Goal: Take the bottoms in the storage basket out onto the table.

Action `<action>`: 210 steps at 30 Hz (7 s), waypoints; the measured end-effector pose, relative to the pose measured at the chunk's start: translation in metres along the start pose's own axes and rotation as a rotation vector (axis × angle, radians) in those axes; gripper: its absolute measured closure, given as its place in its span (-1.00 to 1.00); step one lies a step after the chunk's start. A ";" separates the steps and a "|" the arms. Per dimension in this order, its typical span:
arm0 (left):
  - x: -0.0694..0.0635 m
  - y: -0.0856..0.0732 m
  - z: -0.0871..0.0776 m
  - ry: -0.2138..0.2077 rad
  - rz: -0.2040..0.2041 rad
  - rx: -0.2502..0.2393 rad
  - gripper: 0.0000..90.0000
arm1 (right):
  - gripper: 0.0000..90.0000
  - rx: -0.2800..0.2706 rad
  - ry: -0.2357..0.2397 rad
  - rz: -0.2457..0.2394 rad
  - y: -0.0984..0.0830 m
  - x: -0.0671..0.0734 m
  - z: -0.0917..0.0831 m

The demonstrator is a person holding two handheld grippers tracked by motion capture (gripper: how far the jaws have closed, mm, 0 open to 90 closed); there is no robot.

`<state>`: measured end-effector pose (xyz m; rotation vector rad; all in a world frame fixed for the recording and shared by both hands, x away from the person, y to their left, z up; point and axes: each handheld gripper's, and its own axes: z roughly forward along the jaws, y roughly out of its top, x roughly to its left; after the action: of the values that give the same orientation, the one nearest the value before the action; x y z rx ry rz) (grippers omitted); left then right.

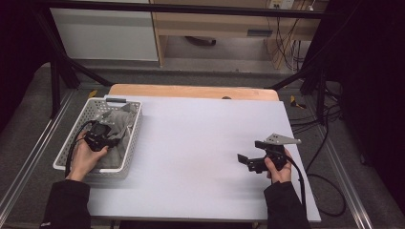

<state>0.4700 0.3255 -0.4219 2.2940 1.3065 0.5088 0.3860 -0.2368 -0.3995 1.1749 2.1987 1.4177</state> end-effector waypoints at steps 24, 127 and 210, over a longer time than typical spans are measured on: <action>0.003 0.002 -0.004 -0.040 -0.039 0.009 0.65 | -0.93 0.000 0.000 0.000 0.000 0.000 0.000; 0.006 0.011 -0.084 -0.134 -0.077 -0.163 0.70 | -0.92 0.000 -0.002 -0.003 0.000 0.000 0.000; -0.002 0.011 -0.152 -0.166 -0.064 -0.298 0.74 | -0.92 0.001 -0.001 -0.003 0.000 0.000 0.000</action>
<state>0.3981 0.3492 -0.2893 1.9979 1.1370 0.4471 0.3862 -0.2371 -0.3993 1.1722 2.1999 1.4151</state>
